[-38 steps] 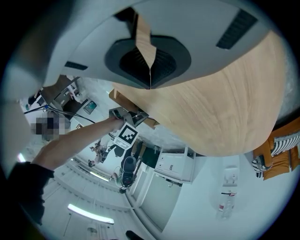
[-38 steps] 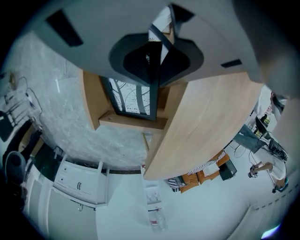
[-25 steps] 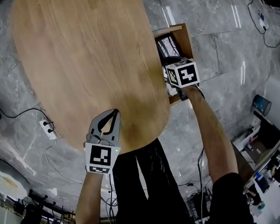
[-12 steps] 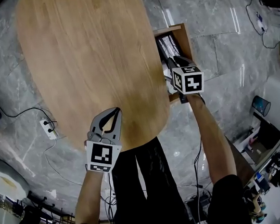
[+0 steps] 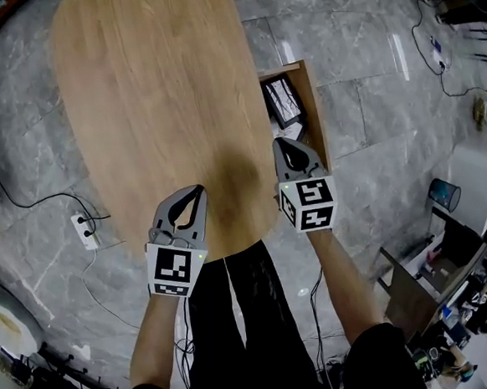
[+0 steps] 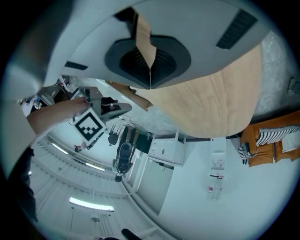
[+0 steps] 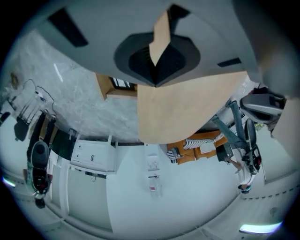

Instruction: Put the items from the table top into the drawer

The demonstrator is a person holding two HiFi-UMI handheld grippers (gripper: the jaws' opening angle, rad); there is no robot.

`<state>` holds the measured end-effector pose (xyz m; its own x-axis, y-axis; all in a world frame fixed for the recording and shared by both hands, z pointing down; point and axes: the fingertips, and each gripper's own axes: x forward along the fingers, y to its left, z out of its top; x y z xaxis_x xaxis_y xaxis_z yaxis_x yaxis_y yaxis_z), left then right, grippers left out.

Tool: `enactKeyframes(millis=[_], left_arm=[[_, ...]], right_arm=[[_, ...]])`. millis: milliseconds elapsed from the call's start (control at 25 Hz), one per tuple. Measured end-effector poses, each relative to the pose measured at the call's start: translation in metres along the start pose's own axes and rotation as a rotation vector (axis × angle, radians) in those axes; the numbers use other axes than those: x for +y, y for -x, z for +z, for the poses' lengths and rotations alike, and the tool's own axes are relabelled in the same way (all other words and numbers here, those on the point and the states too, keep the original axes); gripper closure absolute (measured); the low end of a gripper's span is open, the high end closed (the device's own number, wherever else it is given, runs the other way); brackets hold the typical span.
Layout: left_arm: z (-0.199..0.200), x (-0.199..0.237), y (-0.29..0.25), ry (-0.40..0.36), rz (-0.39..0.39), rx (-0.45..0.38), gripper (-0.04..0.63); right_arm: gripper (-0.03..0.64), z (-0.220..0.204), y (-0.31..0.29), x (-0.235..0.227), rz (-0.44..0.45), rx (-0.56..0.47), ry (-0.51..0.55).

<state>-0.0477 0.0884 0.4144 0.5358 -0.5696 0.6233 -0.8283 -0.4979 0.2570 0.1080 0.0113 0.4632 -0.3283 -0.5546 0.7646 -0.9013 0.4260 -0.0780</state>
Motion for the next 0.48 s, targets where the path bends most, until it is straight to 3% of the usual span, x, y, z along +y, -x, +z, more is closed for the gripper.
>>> enactKeyframes(millis=[280, 480], left_arm=[[0.074, -0.006, 0.04, -0.049, 0.052, -0.148, 0.58], [0.137, -0.013, 0.089, -0.06, 0.077, -0.254, 0.581]], right_arm=[[0.609, 0.08, 0.09, 0.084, 0.038, -0.278, 0.101], [0.609, 0.144, 0.153, 0.115, 0.085, -0.397, 0.062]])
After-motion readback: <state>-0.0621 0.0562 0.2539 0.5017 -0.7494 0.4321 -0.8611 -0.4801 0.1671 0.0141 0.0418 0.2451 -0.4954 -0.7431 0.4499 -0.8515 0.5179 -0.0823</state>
